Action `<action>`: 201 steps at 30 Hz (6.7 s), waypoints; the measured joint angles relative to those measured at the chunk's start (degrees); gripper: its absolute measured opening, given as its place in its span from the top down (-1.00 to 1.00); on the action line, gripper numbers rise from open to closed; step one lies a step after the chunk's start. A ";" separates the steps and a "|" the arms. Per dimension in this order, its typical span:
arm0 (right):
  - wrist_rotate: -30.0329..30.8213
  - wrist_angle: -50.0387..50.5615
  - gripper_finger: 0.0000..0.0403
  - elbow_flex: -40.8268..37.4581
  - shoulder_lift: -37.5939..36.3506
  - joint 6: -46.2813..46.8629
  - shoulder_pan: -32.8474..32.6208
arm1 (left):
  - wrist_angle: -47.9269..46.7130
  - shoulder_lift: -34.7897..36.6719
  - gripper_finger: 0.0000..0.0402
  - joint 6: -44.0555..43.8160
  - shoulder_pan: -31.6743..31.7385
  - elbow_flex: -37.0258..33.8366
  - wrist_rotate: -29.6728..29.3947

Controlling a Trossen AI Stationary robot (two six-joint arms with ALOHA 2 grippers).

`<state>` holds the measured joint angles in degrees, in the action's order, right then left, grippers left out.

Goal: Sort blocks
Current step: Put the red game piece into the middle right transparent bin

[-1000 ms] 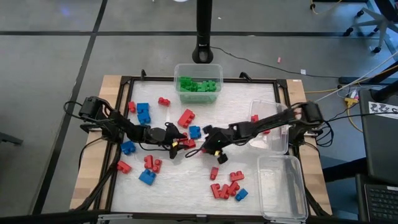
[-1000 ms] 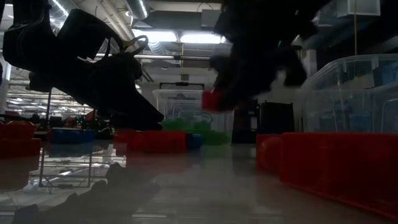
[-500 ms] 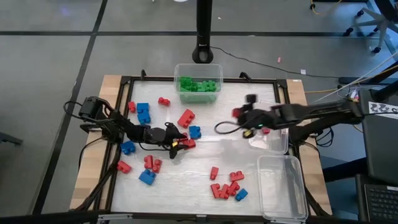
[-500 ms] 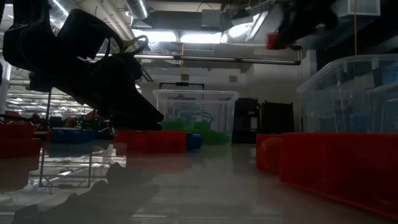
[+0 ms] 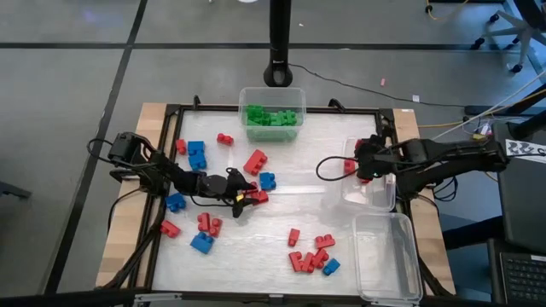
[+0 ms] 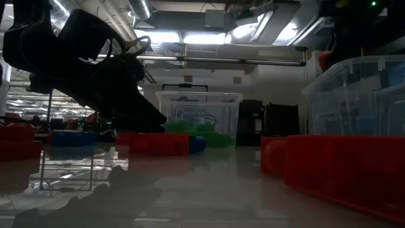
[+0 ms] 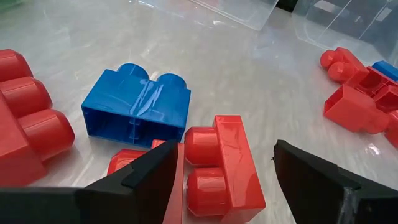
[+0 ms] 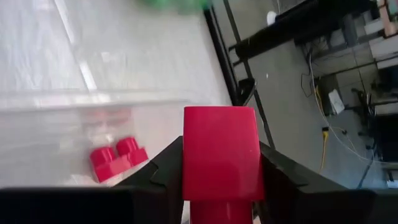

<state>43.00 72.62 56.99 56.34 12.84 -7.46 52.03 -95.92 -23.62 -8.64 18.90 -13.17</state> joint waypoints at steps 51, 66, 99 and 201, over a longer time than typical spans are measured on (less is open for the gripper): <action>-38.16 -88.94 -0.56 -1.10 45.10 -27.87 0.00 | -3.72 0.09 -0.25 0.73 1.26 0.15 -3.51; -34.02 -92.12 -0.56 7.22 62.57 -24.72 -0.07 | -5.93 0.09 -0.25 -1.35 2.03 0.02 -9.71; -37.57 -87.55 0.15 6.86 61.34 -28.32 -0.96 | -4.02 0.54 -0.25 -1.53 0.39 -0.09 -8.98; -28.26 -107.36 -0.66 2.95 60.95 -24.31 -2.97 | -40.23 16.13 -0.25 -0.72 -5.67 7.96 -8.71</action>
<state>14.75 -34.74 59.94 117.29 -11.47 -10.44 11.80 -79.79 -24.34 -14.31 26.85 -21.88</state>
